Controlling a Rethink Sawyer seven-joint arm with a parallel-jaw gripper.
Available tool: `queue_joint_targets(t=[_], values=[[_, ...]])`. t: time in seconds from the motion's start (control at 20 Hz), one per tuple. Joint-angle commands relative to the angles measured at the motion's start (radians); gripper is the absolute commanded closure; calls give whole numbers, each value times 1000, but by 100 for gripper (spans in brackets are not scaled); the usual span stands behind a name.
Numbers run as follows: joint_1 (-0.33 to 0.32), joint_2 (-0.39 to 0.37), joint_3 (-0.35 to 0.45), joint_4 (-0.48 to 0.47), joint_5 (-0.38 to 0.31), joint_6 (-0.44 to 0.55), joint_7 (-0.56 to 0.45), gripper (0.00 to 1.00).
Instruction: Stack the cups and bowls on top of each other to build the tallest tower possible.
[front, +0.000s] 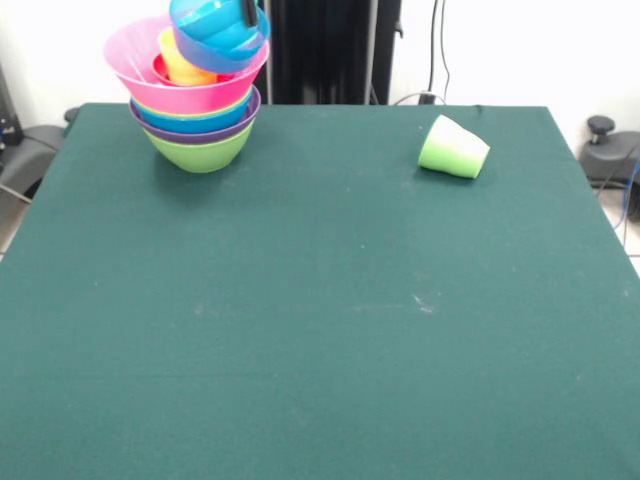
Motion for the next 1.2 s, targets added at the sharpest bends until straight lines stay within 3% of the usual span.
queue_joint_targets(t=[0.05, 0.15, 0.2, 0.6, 0.85, 1.0, 1.2], values=[[-29, 41, 128, 99, -34, -113, -35, 100], [-36, 42, 137, 98, -46, -114, -36, 100], [-39, 42, 143, 95, -58, -116, -28, 0], [-17, 36, 116, 51, -109, -94, -17, 0], [-17, 71, 145, 2, -85, -65, -9, 0], [34, 82, 122, -64, -102, -37, 26, 0], [128, 77, 105, -196, -106, 116, 74, 0]])
